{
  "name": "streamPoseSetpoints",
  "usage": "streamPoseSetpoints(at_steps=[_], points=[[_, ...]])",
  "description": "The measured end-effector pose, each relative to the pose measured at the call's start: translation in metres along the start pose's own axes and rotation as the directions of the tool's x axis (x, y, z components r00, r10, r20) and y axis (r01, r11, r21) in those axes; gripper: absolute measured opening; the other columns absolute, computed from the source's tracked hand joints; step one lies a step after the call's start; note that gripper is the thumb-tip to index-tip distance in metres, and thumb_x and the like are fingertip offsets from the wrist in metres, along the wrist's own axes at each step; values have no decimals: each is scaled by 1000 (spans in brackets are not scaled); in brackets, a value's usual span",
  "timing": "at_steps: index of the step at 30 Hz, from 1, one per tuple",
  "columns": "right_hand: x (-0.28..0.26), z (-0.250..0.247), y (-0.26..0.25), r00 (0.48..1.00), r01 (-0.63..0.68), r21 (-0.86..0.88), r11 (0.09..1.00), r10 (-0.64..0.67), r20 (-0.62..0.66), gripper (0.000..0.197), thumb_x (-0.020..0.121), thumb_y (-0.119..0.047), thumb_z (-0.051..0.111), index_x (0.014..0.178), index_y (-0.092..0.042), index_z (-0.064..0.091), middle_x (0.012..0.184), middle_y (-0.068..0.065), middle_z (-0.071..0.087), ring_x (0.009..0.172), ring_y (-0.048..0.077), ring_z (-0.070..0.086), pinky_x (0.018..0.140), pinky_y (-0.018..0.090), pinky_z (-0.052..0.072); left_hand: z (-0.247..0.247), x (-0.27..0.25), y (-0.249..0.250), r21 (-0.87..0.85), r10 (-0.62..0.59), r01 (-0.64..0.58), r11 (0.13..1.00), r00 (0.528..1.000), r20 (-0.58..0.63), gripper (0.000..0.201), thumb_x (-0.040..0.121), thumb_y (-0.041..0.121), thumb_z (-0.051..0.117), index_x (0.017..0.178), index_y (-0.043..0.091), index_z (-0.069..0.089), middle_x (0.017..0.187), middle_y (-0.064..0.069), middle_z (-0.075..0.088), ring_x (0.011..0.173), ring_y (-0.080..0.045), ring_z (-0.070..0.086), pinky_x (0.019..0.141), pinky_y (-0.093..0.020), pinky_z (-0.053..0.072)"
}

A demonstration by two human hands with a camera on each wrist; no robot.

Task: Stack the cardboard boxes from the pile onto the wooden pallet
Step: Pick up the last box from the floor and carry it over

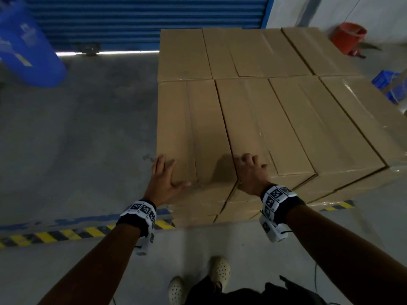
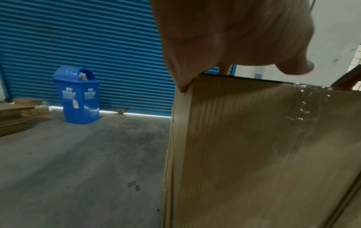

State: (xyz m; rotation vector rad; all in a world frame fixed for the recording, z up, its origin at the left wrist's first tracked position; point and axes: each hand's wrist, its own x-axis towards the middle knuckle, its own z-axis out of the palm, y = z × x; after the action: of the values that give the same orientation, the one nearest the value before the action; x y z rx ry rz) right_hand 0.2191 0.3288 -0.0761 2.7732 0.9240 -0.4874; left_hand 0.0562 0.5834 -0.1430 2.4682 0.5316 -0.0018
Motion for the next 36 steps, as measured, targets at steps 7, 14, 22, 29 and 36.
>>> streamPoseSetpoints(at_steps=[7, 14, 22, 29, 36], points=[[1, 1, -43, 970, 239, 34, 971, -240, 35, 111, 84, -45, 69, 157, -25, -12, 160, 10, -32, 148, 35, -24, 117, 66, 4, -12, 1, 7, -763, -413, 261, 591, 911, -8, 105, 87, 72, 49, 162, 21, -3, 170, 1, 0, 155, -18, 8, 124, -39, 11], [22, -10, -125, 862, 507, 61, 860, -503, -67, 103, 83, -55, 69, 159, -25, 5, 165, 3, -16, 152, 25, -13, 122, 53, 7, 18, -42, -59, -954, -646, 248, 168, 759, 83, 55, 111, 42, 25, 160, 17, 20, 166, -1, 20, 154, -21, 18, 125, -42, 16], [69, -7, -199, 643, 757, -58, 651, -758, -111, 78, 81, -53, 55, 151, -24, 38, 166, 4, 12, 153, 25, 7, 122, 49, 8, 134, -72, -136, -937, -778, 342, -68, 570, 265, 53, 110, 35, 34, 158, 11, 27, 165, -9, 24, 151, -30, 24, 118, -43, 27], [80, 48, -200, 331, 840, -336, 427, -893, -306, 34, 80, -20, 58, 109, -12, 73, 138, 17, 58, 134, 36, 49, 108, 56, 34, 205, -58, -131, -968, -822, 235, -90, 531, 205, 49, 109, 39, 34, 150, 14, 39, 156, -1, 36, 146, -31, 34, 120, -49, 29], [76, 61, -194, 165, 781, -554, 289, -951, -262, 38, 88, -23, 44, 118, -13, 65, 157, 18, 33, 147, 39, 23, 113, 64, 23, 275, -31, -146, -968, -870, 246, 43, 486, 85, 39, 111, 22, 33, 146, 7, 42, 147, -8, 44, 140, -27, 40, 102, -27, 34]])
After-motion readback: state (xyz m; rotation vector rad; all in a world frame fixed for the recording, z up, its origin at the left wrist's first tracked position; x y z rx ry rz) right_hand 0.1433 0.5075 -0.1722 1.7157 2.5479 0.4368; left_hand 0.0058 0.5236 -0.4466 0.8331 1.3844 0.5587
